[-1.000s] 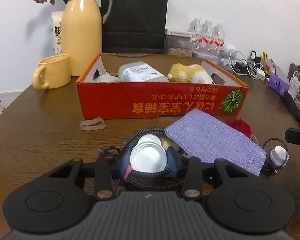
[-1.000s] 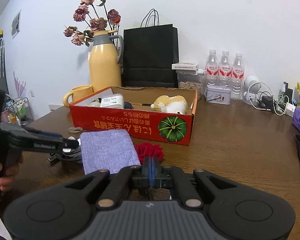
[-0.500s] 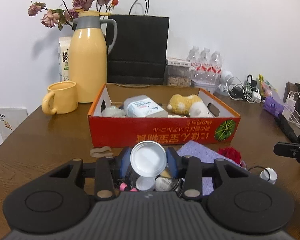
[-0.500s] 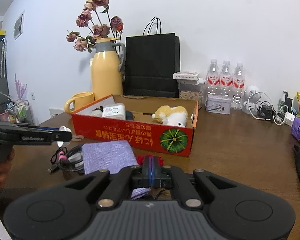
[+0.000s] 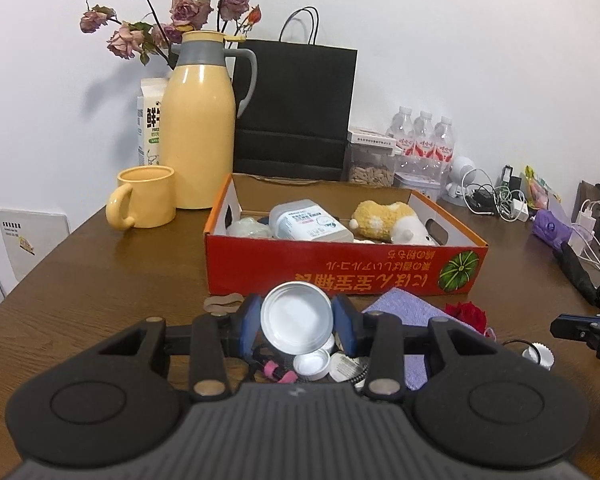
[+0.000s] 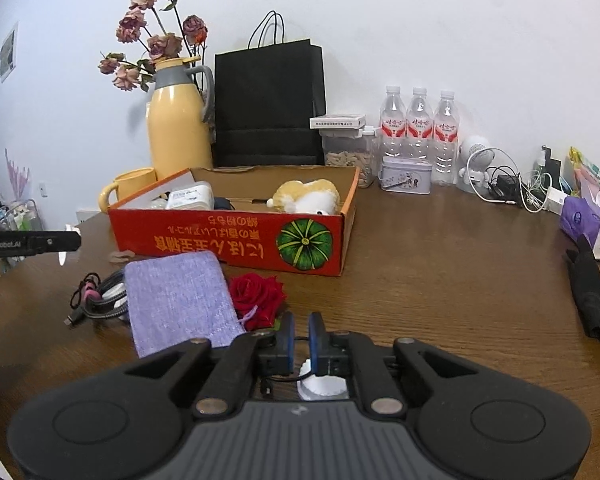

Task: Organize objects
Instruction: 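Carry the cap and lid into the cardboard box and release both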

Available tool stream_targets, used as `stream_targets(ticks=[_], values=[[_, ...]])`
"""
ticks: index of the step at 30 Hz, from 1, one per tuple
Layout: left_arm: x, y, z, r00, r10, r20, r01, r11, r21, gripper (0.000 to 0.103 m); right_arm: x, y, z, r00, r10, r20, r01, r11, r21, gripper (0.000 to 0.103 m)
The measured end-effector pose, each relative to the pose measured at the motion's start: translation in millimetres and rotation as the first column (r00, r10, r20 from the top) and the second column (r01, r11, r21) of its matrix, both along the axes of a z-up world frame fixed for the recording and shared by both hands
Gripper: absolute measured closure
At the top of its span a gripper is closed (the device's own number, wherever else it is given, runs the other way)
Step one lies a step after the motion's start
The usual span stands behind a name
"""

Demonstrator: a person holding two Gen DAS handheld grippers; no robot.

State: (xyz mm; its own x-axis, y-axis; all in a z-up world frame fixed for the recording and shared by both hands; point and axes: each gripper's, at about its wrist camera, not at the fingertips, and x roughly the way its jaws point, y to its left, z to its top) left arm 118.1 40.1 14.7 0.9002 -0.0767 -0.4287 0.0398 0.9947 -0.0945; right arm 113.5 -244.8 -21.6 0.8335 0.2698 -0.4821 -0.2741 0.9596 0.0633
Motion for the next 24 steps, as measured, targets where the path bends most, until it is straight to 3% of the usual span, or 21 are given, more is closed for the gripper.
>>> stream_targets(ticks=[2,5,6,10,12,14,19,24], values=[[-1.6,0.4,0.6,1.000,-0.001,0.002,0.001,1.000,-0.001,0.063,1.9,2.3,-1.5,1.000,0.009,-0.009,-0.009,1.000,-0.012,0.089],[-3.6,-0.1,-0.9,1.000,-0.007,-0.002,0.007,1.000,-0.003,0.063,8.5,10.5,-9.4,0.999,0.026,-0.043,-0.029,0.998,-0.062,0.040],[-3.6,-0.4,-1.8,1.000,-0.008,-0.004,0.007,1.000,-0.003,0.063,12.6,14.6,-13.9,0.998,0.028,-0.052,-0.033,0.995,-0.097,0.039],[-3.3,0.7,-4.7,1.000,-0.008,-0.012,0.008,1.000,-0.009,0.063,39.5,18.8,-26.7,0.994,0.012,-0.105,-0.026,0.991,-0.128,0.048],[-4.2,2.4,-5.4,1.000,-0.006,-0.013,0.006,1.000,-0.010,0.063,52.1,16.8,-32.1,0.990,0.006,-0.143,-0.023,0.993,-0.118,0.081],[-4.1,4.8,-5.3,1.000,-0.003,-0.012,0.003,1.000,-0.009,0.063,53.5,16.7,-34.4,0.988,0.030,-0.149,-0.047,0.993,-0.112,0.097],[1.3,6.1,-1.5,1.000,-0.007,0.001,0.007,1.000,-0.009,0.063,46.5,15.3,-26.4,0.995,0.041,-0.094,-0.050,0.994,-0.096,0.100],[20.0,-2.0,9.7,0.999,-0.030,0.033,0.030,1.000,0.002,0.063,44.6,8.8,3.1,0.999,0.039,0.011,-0.038,0.998,-0.044,0.102]])
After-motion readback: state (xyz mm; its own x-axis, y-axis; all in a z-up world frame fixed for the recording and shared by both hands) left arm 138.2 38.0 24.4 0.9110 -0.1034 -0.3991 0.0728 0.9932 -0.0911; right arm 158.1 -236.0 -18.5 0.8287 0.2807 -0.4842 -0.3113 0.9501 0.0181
